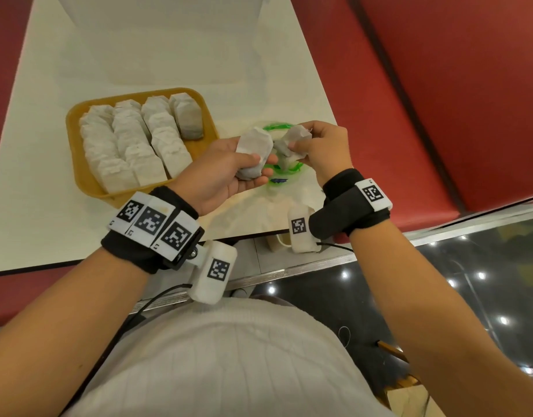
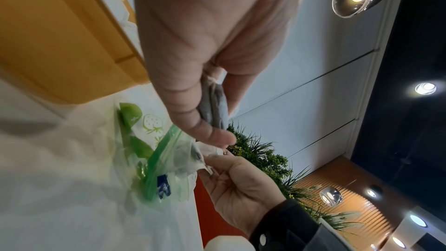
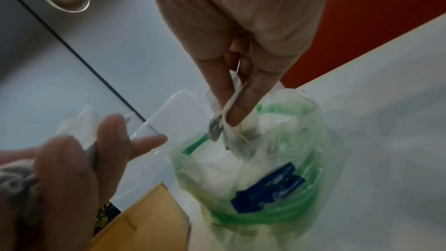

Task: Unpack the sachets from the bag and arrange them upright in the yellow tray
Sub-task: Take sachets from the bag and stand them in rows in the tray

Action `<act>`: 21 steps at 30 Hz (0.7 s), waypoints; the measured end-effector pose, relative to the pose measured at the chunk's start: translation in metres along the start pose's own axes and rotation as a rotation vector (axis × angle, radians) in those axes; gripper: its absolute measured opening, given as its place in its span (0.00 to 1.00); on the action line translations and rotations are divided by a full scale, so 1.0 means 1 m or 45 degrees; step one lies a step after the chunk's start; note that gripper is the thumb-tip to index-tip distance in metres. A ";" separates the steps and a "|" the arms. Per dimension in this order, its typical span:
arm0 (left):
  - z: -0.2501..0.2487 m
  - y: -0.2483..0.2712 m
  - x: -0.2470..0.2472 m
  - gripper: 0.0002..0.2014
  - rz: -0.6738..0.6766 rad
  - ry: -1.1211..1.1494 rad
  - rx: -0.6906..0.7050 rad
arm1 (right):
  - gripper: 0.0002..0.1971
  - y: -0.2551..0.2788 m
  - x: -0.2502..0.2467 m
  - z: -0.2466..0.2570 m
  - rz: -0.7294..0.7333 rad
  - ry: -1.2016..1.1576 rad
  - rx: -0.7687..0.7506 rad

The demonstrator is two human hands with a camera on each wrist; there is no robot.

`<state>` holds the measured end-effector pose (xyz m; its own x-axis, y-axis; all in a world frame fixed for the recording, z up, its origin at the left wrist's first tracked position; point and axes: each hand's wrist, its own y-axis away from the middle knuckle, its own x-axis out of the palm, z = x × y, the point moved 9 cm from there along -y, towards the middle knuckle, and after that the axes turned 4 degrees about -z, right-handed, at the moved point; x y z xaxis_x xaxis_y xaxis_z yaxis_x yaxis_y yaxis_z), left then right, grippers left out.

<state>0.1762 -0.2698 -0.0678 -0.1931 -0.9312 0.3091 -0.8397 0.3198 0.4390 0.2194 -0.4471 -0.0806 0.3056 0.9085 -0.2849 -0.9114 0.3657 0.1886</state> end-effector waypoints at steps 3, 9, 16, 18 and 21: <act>0.000 0.000 -0.004 0.14 -0.025 0.051 0.003 | 0.15 0.003 -0.001 0.008 0.034 -0.024 -0.047; -0.004 -0.001 -0.006 0.15 -0.052 0.179 -0.018 | 0.15 -0.001 -0.005 0.031 0.113 0.079 -0.155; -0.013 -0.001 -0.005 0.19 0.010 0.452 -0.101 | 0.14 0.016 -0.011 0.090 0.255 -0.178 -0.268; -0.012 0.001 0.001 0.20 0.068 0.533 -0.162 | 0.13 0.033 0.002 0.112 0.409 -0.331 -0.299; -0.012 0.005 0.011 0.20 0.179 0.628 -0.228 | 0.12 0.061 0.027 0.133 0.680 -0.398 -0.350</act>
<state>0.1756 -0.2766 -0.0519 0.0002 -0.6984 0.7157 -0.7149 0.5003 0.4884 0.2085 -0.3733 0.0486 -0.1787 0.9811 0.0738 -0.9838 -0.1769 -0.0300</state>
